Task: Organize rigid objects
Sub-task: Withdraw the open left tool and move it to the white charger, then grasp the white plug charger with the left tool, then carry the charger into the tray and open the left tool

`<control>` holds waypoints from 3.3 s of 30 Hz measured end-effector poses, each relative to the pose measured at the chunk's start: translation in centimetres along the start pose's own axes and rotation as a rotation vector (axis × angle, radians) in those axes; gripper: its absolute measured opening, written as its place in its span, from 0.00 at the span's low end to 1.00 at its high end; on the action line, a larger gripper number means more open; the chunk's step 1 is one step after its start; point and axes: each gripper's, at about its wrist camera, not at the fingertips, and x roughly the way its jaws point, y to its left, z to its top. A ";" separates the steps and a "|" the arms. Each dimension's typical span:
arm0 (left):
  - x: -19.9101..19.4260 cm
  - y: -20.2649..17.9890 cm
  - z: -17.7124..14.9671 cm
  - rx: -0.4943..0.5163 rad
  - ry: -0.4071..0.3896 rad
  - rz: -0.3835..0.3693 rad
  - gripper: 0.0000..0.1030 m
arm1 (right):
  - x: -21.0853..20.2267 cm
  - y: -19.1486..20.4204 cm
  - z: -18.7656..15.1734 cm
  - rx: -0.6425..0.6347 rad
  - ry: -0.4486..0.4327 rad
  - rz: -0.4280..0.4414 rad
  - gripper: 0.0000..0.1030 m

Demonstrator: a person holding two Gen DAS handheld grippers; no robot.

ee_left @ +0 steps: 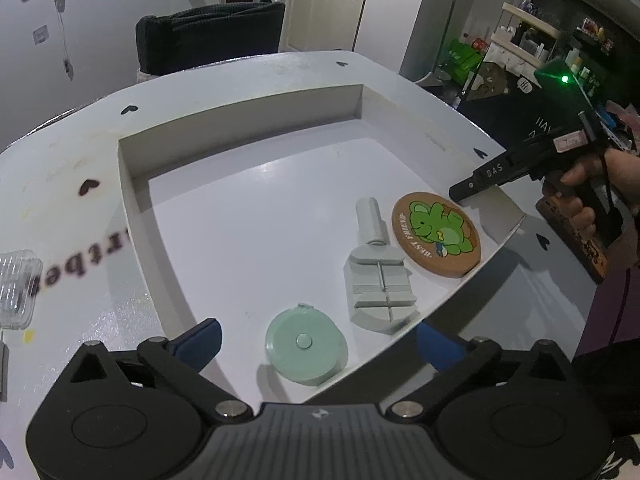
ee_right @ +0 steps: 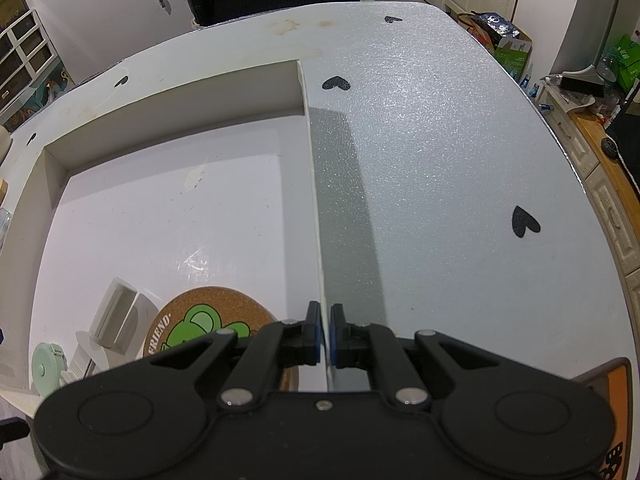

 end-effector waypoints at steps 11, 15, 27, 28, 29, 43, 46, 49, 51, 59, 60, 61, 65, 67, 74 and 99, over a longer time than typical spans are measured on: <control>-2.8 2.8 0.5 -0.113 -0.121 0.058 1.00 | 0.0 0.0 0.0 0.001 0.000 0.000 0.06; -4.4 4.5 0.7 -0.160 -0.182 0.117 1.00 | 0.0 0.0 -0.1 0.002 -0.001 0.000 0.06; -7.3 10.6 -0.7 -0.366 -0.259 0.291 1.00 | 0.0 0.0 -0.1 0.003 -0.001 0.000 0.06; -7.4 11.1 -1.0 -0.378 -0.255 0.311 1.00 | 0.0 0.0 -0.1 0.003 -0.001 0.000 0.06; -7.4 11.7 -1.3 -0.390 -0.251 0.331 1.00 | 0.0 0.0 -0.1 0.003 -0.001 0.000 0.06; -6.7 20.0 -4.6 -0.498 -0.210 0.479 1.00 | 0.0 0.1 -0.1 0.001 0.000 0.000 0.06; -6.0 21.1 -5.0 -0.521 -0.208 0.437 1.00 | 0.0 0.0 -0.1 0.002 0.000 0.000 0.06; -5.5 21.7 -5.6 -0.559 -0.209 0.332 1.00 | 0.0 0.0 -0.1 0.002 0.000 0.001 0.06; -5.4 21.5 -5.7 -0.568 -0.213 0.264 1.00 | 0.1 0.1 -0.2 0.004 0.000 0.001 0.06; -4.4 20.6 -5.2 -0.575 -0.171 0.325 0.91 | 0.2 0.1 -0.2 0.006 -0.001 0.001 0.06; -4.4 20.7 -5.1 -0.589 -0.170 0.345 0.85 | 0.2 0.1 -0.2 0.006 -0.001 0.001 0.06; -4.4 20.9 -4.9 -0.600 -0.171 0.362 0.82 | 0.2 0.1 -0.2 0.007 -0.001 0.001 0.06; -4.5 21.1 -4.2 -0.596 -0.176 0.427 0.68 | 0.2 0.1 -0.2 0.012 -0.002 0.002 0.06; -4.3 21.3 -4.0 -0.579 -0.152 0.453 0.57 | 0.2 0.1 -0.1 0.013 -0.002 0.002 0.06; -4.2 21.5 -4.8 -0.567 -0.114 0.487 0.36 | 0.1 0.0 -0.1 0.012 -0.002 0.000 0.06; -7.5 10.8 -2.7 -0.648 -0.231 0.376 0.36 | 0.1 0.3 0.1 -0.040 0.005 0.015 0.04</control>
